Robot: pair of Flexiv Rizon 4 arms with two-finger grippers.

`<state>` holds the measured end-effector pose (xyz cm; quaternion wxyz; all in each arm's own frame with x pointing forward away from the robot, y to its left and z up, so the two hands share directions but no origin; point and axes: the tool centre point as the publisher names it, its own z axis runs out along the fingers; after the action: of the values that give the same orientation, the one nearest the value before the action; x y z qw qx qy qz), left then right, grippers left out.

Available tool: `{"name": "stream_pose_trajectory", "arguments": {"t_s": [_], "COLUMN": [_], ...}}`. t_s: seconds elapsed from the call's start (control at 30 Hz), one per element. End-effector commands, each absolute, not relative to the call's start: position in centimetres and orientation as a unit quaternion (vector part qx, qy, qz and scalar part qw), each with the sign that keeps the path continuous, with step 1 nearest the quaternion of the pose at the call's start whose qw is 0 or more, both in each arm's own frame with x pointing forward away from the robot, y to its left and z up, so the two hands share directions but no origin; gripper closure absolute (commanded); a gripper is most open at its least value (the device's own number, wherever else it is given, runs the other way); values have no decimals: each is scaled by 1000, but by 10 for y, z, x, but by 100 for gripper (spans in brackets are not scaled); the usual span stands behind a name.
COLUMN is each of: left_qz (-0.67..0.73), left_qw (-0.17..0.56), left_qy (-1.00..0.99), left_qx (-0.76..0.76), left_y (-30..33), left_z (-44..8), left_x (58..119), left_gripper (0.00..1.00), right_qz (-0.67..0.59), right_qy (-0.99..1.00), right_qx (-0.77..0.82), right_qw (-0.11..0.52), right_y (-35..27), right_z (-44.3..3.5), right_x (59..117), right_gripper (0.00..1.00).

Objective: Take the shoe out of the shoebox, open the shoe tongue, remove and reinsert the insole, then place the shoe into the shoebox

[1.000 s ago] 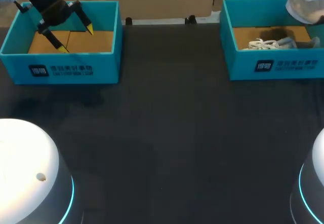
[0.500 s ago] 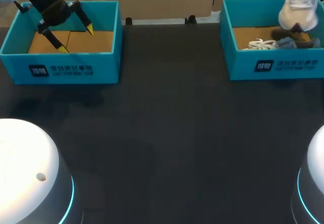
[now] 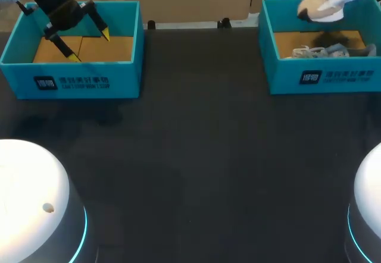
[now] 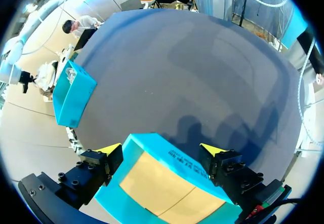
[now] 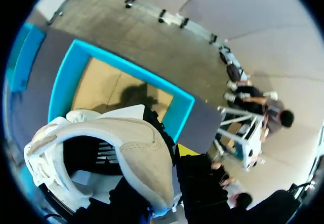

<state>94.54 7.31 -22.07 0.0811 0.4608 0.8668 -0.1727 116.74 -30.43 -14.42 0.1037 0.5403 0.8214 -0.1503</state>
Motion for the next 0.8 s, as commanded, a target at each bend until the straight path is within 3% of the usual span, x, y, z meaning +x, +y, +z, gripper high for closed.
{"name": "stream_pose_trajectory", "arguments": {"t_s": [0.03, 0.23, 0.8], "left_qz": [-172, -172, -172], "left_qw": [80, 80, 80], "left_qy": [867, 867, 867], "left_qx": [462, 462, 462], "left_y": [73, 73, 73], "left_z": [-221, -221, -221], "left_x": [946, 946, 946], "left_gripper": [0, 0, 0], "right_qz": [-165, -167, -169], "right_qy": [699, 646, 641], "right_qx": [695, 745, 748], "right_qw": [39, 17, 25], "right_y": [-308, -309, -308], "right_z": [-147, -162, -164], "right_x": [1164, 1140, 1141], "right_gripper": [100, 100, 100]}}
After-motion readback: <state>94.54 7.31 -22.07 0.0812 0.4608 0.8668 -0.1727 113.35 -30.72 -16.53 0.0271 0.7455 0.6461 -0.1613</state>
